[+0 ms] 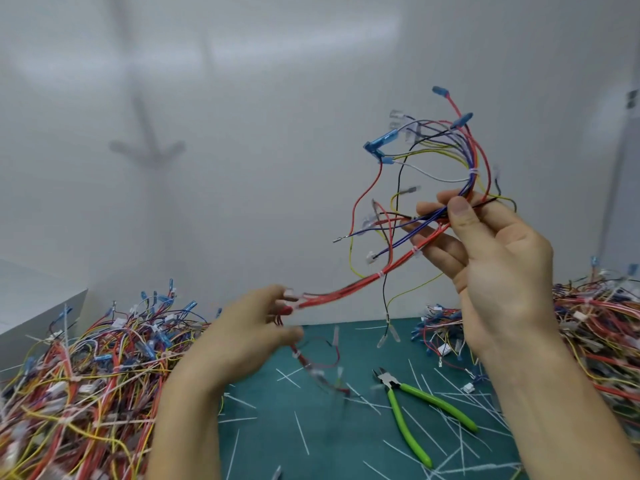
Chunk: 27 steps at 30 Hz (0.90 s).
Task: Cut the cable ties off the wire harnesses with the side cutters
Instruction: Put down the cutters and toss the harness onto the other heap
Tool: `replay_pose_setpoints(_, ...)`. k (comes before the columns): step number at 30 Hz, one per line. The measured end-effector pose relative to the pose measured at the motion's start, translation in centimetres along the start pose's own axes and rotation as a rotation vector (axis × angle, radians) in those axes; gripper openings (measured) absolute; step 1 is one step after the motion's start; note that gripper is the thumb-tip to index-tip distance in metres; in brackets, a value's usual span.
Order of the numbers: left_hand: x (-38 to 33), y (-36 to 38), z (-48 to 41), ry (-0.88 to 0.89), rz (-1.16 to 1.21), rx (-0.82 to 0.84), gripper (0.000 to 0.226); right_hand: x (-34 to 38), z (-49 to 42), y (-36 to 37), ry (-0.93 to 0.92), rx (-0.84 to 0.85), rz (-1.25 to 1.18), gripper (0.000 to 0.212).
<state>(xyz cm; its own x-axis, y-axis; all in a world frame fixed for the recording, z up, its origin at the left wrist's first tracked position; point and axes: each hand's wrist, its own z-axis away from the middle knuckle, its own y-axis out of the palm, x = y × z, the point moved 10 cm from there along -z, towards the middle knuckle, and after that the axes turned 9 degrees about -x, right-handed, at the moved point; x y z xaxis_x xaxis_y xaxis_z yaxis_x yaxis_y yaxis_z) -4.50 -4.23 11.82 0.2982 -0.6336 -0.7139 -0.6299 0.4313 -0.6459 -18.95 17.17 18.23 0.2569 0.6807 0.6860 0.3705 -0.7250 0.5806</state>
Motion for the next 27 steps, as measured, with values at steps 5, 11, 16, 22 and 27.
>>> replay_pose_setpoints(5, -3.3, 0.1, 0.5, 0.171, -0.084, -0.026, 0.107, 0.7, 0.0, 0.1, -0.138, 0.006, 0.134, 0.015)
replay_pose_setpoints(11, -8.9, -0.4, 1.9, 0.424, 0.190, -0.207, 0.053, 0.0, 1.4, 2.5, -0.243, 0.137, 0.292, 0.012)
replay_pose_setpoints(16, -9.3, -0.7, 1.7, 0.407, 0.163, -0.314, 0.040, -0.4, 2.8, 3.9, -0.299, 0.230, 0.441, 0.004)
replay_pose_setpoints(22, -8.8, -1.1, 1.4, 0.368, 0.267, -0.401, 0.013, -1.3, 4.4, 5.8, -0.292, 0.344, 0.515, 0.015)
replay_pose_setpoints(27, -8.1, -2.4, 1.3, 0.322, 0.294, -0.535, 0.019, -0.5, 6.9, 7.9, -0.439, 0.447, 0.577, 0.022)
